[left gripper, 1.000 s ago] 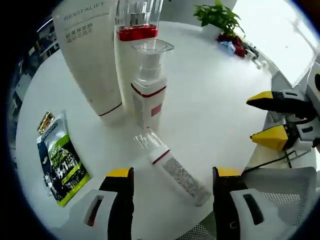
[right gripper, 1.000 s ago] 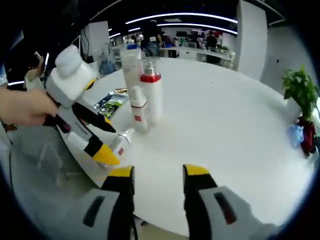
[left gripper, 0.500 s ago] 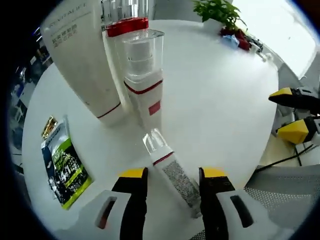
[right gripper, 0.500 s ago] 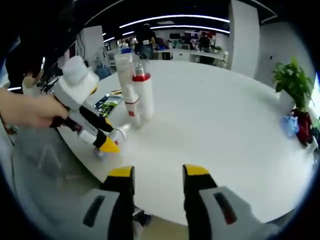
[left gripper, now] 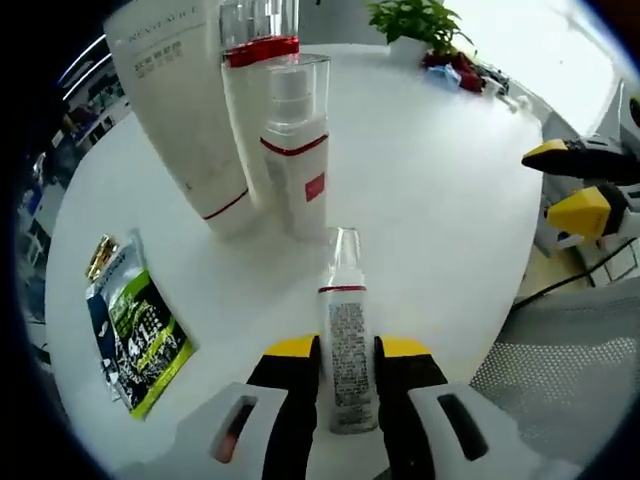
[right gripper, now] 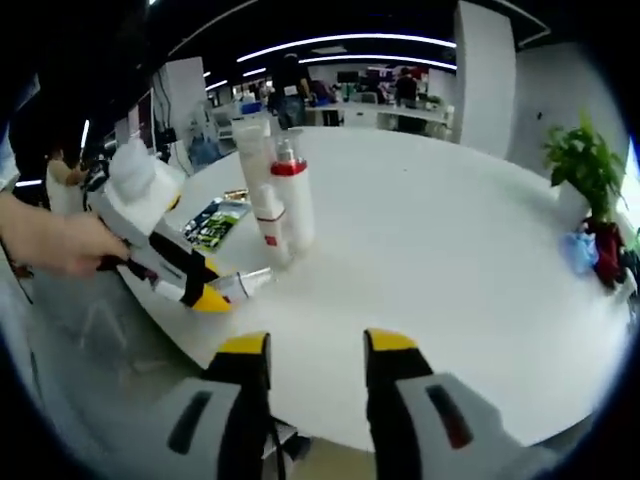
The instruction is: Arrange the skincare products in the storage area until every visible bottle or jar stands upright without overlapping.
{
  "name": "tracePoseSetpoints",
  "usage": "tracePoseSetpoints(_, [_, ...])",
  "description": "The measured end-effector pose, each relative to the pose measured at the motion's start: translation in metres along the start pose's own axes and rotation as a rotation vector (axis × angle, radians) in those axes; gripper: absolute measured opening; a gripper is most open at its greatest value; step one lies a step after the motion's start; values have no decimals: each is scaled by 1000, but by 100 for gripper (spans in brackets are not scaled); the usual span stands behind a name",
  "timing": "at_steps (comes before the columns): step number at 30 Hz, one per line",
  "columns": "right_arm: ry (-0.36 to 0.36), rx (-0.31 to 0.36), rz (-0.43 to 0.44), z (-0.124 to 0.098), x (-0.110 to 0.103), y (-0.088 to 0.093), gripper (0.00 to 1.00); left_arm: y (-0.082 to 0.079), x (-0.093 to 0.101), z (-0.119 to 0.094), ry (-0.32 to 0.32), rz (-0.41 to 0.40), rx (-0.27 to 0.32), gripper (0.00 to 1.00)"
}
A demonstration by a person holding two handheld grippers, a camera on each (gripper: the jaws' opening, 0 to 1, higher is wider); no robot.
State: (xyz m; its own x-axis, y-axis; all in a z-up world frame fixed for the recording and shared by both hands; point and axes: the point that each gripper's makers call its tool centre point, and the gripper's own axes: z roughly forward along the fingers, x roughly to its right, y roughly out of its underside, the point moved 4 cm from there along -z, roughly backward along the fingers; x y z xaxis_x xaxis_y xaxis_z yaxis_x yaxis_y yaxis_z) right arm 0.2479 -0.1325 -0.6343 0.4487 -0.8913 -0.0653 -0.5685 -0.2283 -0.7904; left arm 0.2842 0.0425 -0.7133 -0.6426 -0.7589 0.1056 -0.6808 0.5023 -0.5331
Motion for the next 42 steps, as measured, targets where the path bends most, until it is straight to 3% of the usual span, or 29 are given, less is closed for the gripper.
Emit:
tracePoseSetpoints(5, [-25,74,110,-3,-13,-16,37,3,-4,-4,38,-36,13,17])
tracePoseSetpoints(7, [-39,93,143,-3,-18,-20,37,4,-3,-6,74,-86,32,17])
tracePoseSetpoints(13, [-86,113,200,0,-39,-25,37,4,-8,-18,119,-147,78,17])
tracePoseSetpoints(19, [-169,134,293,8,-63,-31,37,-1,-4,-35,203,-240,179,17])
tracePoseSetpoints(22, [-217,163,347,12,-74,-38,37,-10,4,-53,274,-286,265,17])
tracePoseSetpoints(26, [-257,191,411,15,-81,-46,37,-17,10,-73,355,-298,346,17])
tracePoseSetpoints(32, [-350,277,528,15,-88,-67,38,-24,12,-94,435,-290,421,17])
tracePoseSetpoints(42, [-482,342,607,17,-103,-87,38,-27,26,-128,553,-232,528,17])
